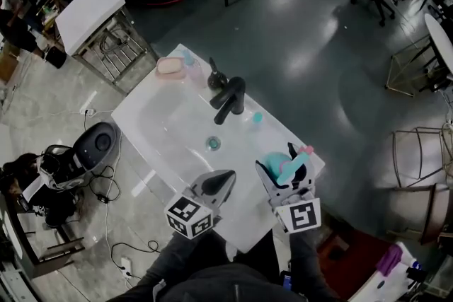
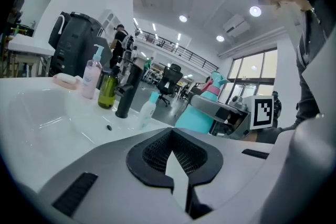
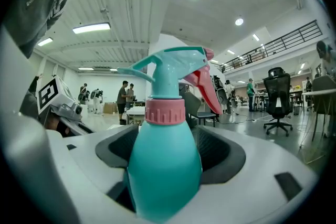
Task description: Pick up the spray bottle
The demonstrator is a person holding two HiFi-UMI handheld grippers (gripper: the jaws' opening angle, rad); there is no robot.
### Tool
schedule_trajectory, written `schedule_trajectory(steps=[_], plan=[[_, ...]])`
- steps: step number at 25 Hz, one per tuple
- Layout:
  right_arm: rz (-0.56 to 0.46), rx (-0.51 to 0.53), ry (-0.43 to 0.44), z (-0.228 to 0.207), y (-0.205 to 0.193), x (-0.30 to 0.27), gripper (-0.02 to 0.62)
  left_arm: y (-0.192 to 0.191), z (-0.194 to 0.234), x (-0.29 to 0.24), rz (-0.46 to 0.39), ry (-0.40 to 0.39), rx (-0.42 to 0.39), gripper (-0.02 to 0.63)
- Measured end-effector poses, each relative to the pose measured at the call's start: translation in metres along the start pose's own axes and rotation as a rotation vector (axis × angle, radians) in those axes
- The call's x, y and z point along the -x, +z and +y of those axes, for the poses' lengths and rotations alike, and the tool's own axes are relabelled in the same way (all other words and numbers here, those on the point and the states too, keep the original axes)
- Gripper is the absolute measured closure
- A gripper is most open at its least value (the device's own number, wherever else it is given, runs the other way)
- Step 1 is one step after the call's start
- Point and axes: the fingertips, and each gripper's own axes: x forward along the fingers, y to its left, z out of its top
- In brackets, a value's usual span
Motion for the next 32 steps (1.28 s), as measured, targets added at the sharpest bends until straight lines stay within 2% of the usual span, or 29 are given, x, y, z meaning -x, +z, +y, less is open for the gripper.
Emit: schedule_trajectory(steps=[8,16,25,32], plan=[[-0.02,0.04,-0.076,0.033,0.035,0.029,0.244,0.014,-0.024,0.033,-0.02,-0.09,-0.031,0.6],[-0.051,0.09,-0.138,0.076,0.053,0.054,0.244,0.009,-0.046,0.068,-0.032,-0.18,-0.079,0.6],[-0.03,0.109,-0.183,0.116,0.051,0.084,0.244,-0.004,-0.066,0.1,-0.028,-0.238,-0.099,0.6],[-0.016,0.126,-0.23,0.132,0.049,0.105,0.244,-0.015,-0.081,0.111,-0.015,-0.286,-0.119,0.6]])
